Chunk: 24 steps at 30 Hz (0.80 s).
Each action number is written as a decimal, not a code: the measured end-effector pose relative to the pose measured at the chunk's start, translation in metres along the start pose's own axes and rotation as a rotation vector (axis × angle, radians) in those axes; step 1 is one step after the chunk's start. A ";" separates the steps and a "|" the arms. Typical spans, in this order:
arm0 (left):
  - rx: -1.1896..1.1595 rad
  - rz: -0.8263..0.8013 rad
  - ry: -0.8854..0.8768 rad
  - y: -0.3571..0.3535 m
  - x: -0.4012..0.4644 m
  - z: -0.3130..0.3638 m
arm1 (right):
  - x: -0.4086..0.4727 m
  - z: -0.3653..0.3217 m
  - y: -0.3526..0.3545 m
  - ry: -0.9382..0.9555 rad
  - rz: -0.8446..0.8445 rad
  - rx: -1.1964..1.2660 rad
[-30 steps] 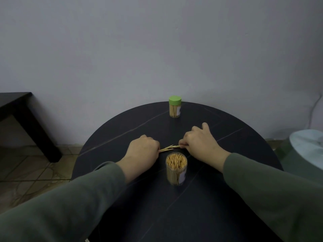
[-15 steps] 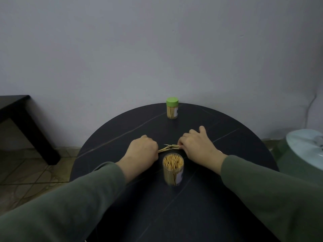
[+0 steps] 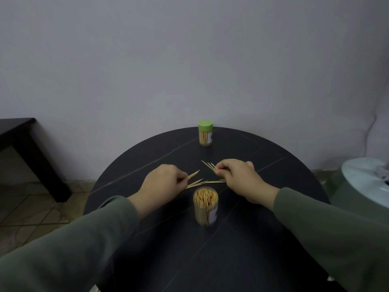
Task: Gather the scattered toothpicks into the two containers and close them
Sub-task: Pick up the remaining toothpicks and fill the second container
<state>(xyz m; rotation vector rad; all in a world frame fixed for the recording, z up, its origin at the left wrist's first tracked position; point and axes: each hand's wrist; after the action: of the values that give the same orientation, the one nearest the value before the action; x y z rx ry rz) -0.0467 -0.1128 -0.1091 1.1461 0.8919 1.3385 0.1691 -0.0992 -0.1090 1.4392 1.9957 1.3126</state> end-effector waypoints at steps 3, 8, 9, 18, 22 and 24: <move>-0.325 -0.038 0.086 0.008 -0.006 0.005 | -0.003 -0.003 0.002 -0.034 0.025 0.196; -0.809 -0.026 0.162 0.023 -0.020 0.019 | -0.011 -0.023 0.012 -0.014 0.185 0.578; -0.898 -0.035 0.164 0.025 -0.024 0.024 | -0.013 -0.029 0.014 -0.013 0.217 0.664; -1.338 -0.181 0.237 0.011 -0.048 0.041 | -0.034 -0.052 -0.010 0.011 0.236 0.957; -1.314 -0.240 0.193 0.000 -0.056 0.037 | -0.040 -0.048 -0.017 0.040 0.218 0.900; -1.277 -0.239 0.170 -0.004 -0.058 0.033 | -0.041 -0.042 -0.018 0.070 0.204 0.817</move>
<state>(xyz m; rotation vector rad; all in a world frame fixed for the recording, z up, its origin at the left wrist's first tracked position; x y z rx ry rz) -0.0188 -0.1730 -0.1122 -0.0644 0.1322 1.4153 0.1464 -0.1566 -0.1115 1.9878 2.6466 0.6027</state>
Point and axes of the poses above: each hand's wrist, its own x-axis towards the middle knuckle, its own y-axis out of the back of the hand, z = x × y, and after that the axes turned 13 degrees about y, right-handed
